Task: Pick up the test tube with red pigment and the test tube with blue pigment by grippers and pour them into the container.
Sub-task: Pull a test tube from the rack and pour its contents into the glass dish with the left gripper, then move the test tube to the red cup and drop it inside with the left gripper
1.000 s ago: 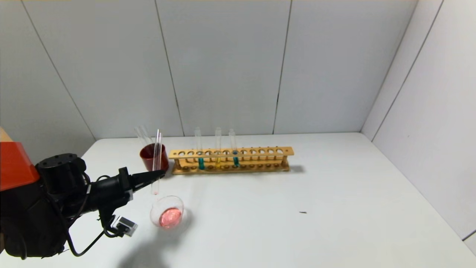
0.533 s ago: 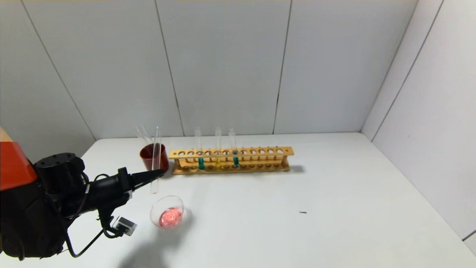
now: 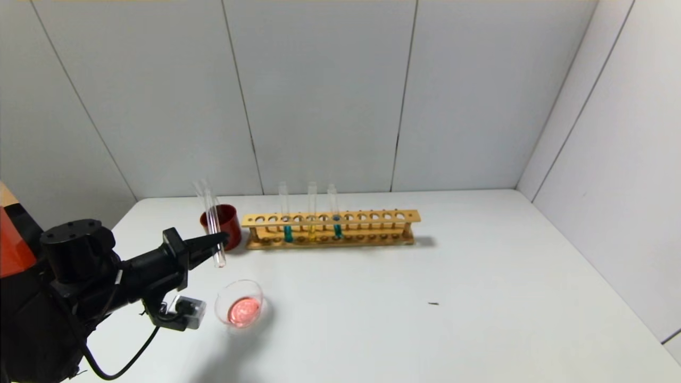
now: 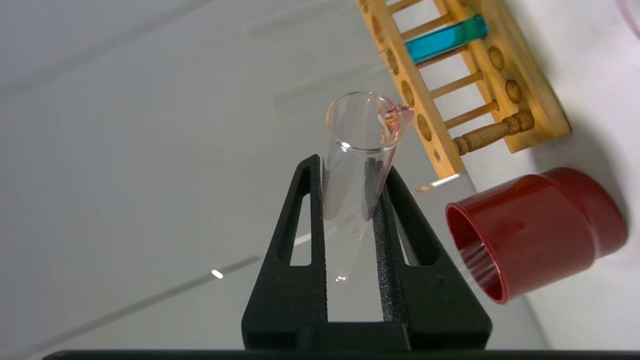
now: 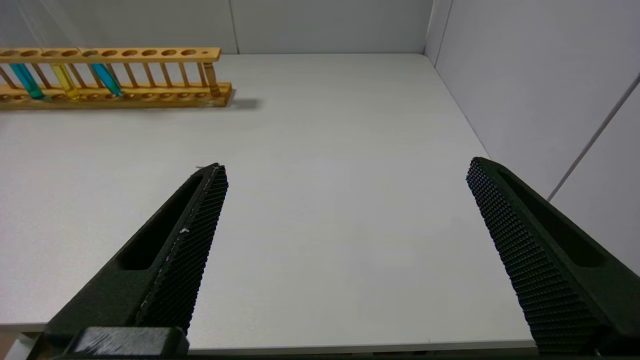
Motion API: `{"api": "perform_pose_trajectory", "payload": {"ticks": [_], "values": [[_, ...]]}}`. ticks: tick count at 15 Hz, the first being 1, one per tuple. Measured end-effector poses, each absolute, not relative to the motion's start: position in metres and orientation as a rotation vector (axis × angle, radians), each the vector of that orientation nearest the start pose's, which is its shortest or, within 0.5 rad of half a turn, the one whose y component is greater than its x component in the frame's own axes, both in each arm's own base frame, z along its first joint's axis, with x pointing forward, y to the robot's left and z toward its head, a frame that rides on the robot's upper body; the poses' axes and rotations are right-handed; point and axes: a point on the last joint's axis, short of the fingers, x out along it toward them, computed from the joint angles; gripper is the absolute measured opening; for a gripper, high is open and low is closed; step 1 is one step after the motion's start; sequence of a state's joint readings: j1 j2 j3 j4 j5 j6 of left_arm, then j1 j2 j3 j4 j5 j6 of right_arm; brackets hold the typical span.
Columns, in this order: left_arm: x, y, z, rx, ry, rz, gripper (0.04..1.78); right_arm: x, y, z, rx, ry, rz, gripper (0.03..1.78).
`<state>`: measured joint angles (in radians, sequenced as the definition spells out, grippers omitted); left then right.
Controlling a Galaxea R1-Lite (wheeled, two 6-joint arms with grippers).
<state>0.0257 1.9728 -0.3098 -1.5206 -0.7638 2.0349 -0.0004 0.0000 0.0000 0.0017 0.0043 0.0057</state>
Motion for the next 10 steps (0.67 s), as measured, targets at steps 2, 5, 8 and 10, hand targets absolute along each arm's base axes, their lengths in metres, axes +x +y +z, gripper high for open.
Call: {"api": "perform_pose_trajectory", "payload": {"ticks": [2, 5, 8, 10], "values": [[0.267, -0.023, 0.098, 1.776, -0.519, -0.501, 0.33, -0.023, 0.000, 0.075, 0.006, 0.002, 0.004, 1.75], [0.256, -0.048, 0.127, 1.632, -0.363, -0.288, 0.33, -0.023, 0.000, 0.075, 0.006, 0.002, 0.004, 1.75], [0.245, -0.068, 0.145, 1.431, -0.199, -0.060, 0.33, -0.023, 0.000, 0.075, 0.006, 0.002, 0.004, 1.75], [0.242, -0.077, 0.152, 1.242, -0.105, 0.088, 0.33, -0.023, 0.000, 0.075, 0.006, 0.002, 0.004, 1.75]]}}
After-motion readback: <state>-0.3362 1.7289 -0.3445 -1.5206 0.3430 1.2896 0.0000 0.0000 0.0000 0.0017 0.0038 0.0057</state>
